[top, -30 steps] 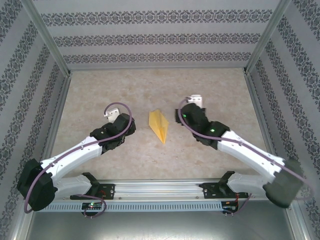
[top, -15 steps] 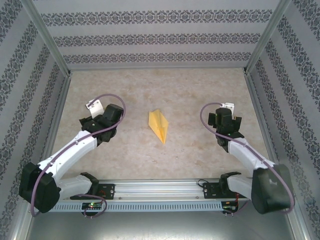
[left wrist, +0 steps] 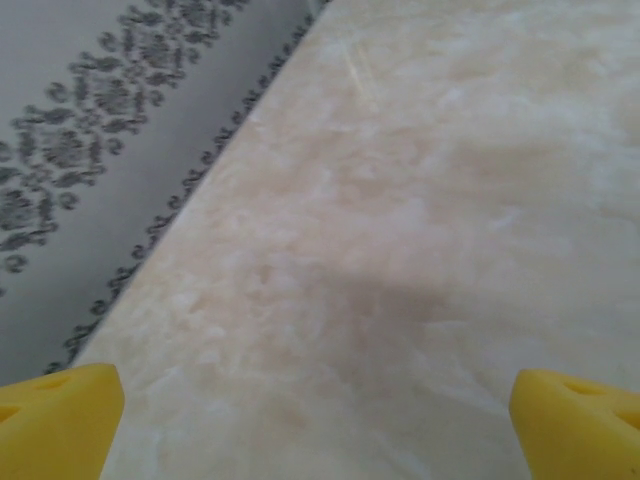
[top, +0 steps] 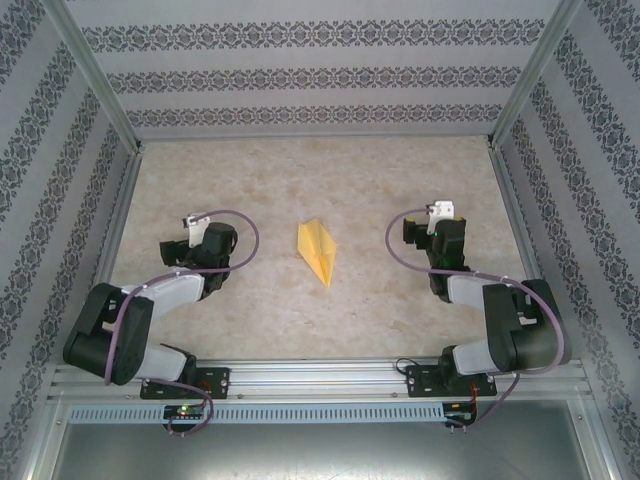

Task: Fold a paper plane with a square sheet of paper (pick it up from the middle)
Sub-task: Reset both arms

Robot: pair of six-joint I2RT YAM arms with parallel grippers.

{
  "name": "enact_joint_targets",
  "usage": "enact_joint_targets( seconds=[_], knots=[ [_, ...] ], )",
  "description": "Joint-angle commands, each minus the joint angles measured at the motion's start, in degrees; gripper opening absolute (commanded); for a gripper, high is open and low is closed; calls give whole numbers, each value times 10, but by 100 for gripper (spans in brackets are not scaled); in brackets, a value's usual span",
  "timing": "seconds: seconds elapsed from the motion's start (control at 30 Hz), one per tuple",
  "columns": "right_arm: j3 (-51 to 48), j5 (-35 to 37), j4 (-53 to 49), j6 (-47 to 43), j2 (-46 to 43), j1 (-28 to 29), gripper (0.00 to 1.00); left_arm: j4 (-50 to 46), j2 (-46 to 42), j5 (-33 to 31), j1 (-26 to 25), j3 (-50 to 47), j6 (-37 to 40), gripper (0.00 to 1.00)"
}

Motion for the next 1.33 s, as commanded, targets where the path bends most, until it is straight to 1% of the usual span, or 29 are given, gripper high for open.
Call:
enact_joint_targets(
  seconds=[0.0,0.03,0.07,0.1,0.17,0.2,0.23,0.27,0.3,0.33,0.37,0.4,0.47,0.5,0.53,0.6,0.63,0.67,0.7,0.73,0.8,1.3],
  knots=[
    [-46,-58,223,-15,71,-6,96,186,12,67,16,-17,78,100],
    [-37,-39,198,-18,63,1,97,221,18,93,21,-26,91,100],
    [-18,-20,132,-13,42,2,97,244,24,118,27,-29,103,100],
    [2,-8,61,-1,29,-3,98,245,28,137,31,-25,115,100],
    [15,7,91,19,52,-13,98,280,41,166,36,-31,139,100],
    [15,20,85,20,48,-12,98,324,54,185,41,-46,148,100],
    [19,28,59,21,38,-10,98,379,76,190,46,-60,152,100],
    [20,28,52,22,36,-10,98,379,78,187,49,-58,149,100],
    [17,28,72,21,43,-9,98,335,63,204,55,-52,136,100],
    [16,29,77,20,44,-10,98,355,62,240,67,-63,135,100],
    [19,30,62,21,39,-10,98,367,61,259,78,-71,129,100],
    [20,29,57,21,37,-10,98,359,53,282,86,-74,122,100],
    [17,30,69,20,41,-10,98,399,61,326,108,-95,110,100],
    [19,29,61,21,38,-10,98,426,80,347,120,-105,102,100],
    [18,29,62,20,39,-10,98,499,115,342,123,-110,106,100],
    [18,29,64,20,40,-10,98,342,79,343,128,-65,86,100],
    [19,29,62,20,39,-10,98,388,103,348,141,-66,82,100],
    [19,29,64,21,40,-9,98,379,99,359,146,-66,77,100],
    [19,28,64,21,39,-10,98,336,86,361,146,-57,73,100],
    [19,29,62,21,39,-10,98,379,98,359,145,-66,79,100],
    [18,29,63,21,39,-10,98,348,87,364,146,-61,77,100],
    [19,28,63,21,39,-10,98,350,91,376,145,-58,83,100]
  ],
)
